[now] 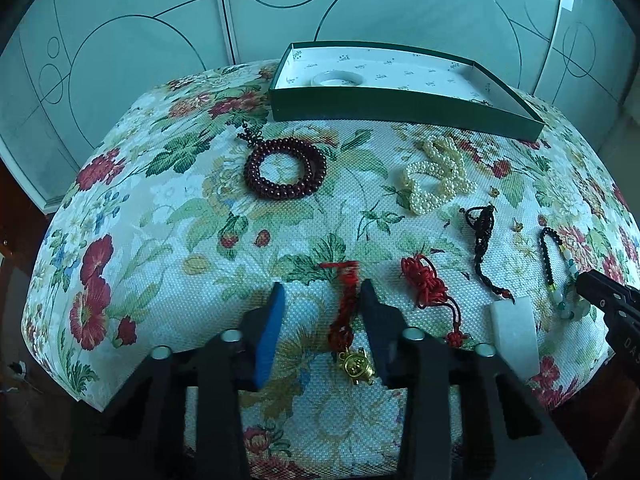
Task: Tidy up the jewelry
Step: 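Grasp the jade bead string with the right gripper while the left gripper grasps a red tassel charm, then carry the bead string and red tassel charm into the box and open both grippers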
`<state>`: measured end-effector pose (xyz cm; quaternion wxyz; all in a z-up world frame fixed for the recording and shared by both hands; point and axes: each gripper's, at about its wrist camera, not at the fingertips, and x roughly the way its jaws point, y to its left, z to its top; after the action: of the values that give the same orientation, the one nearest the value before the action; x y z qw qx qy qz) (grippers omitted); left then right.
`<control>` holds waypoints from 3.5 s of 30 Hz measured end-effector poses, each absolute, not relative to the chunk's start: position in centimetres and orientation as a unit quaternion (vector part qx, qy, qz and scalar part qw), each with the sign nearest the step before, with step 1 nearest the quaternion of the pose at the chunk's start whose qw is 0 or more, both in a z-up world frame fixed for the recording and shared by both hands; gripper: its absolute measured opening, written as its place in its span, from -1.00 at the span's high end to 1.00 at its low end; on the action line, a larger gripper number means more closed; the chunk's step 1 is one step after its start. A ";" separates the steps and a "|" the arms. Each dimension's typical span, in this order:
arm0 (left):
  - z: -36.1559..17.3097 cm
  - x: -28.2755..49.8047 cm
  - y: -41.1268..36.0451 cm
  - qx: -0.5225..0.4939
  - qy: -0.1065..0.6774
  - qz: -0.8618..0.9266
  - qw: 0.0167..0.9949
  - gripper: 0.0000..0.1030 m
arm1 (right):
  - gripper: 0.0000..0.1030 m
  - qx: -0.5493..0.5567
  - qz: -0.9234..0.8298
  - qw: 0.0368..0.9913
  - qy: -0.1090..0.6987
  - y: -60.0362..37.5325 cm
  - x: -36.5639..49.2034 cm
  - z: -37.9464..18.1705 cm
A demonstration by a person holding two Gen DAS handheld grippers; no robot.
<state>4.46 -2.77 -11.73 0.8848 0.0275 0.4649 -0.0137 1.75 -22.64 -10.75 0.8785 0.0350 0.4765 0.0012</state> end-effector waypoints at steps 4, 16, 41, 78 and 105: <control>-11.7 4.6 -2.2 0.026 0.463 -0.004 0.886 0.76 | 0.74 0.038 0.002 0.879 0.475 -22.7 1.9 -10.8; -11.6 4.8 -1.1 -0.020 0.468 -0.031 0.883 0.85 | 0.74 0.054 0.004 0.880 0.471 -23.2 2.2 -10.8; -9.0 5.8 -1.0 -0.030 0.450 -0.039 0.892 0.85 | 0.74 0.066 0.019 0.897 0.436 -24.0 2.3 -8.5; 0.0 18.1 -4.8 -0.010 0.366 -0.069 0.928 0.86 | 0.74 0.069 0.041 0.947 0.312 -23.7 15.4 1.9; -9.3 33.7 -7.2 0.031 0.455 -0.052 0.888 0.80 | 0.51 0.067 -0.011 0.896 0.438 -24.4 32.0 -8.5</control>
<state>33.69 -7.24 -9.26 0.8884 0.0306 0.4551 -0.0519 31.99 -24.35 -8.45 0.8964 0.0668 0.4382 -0.0106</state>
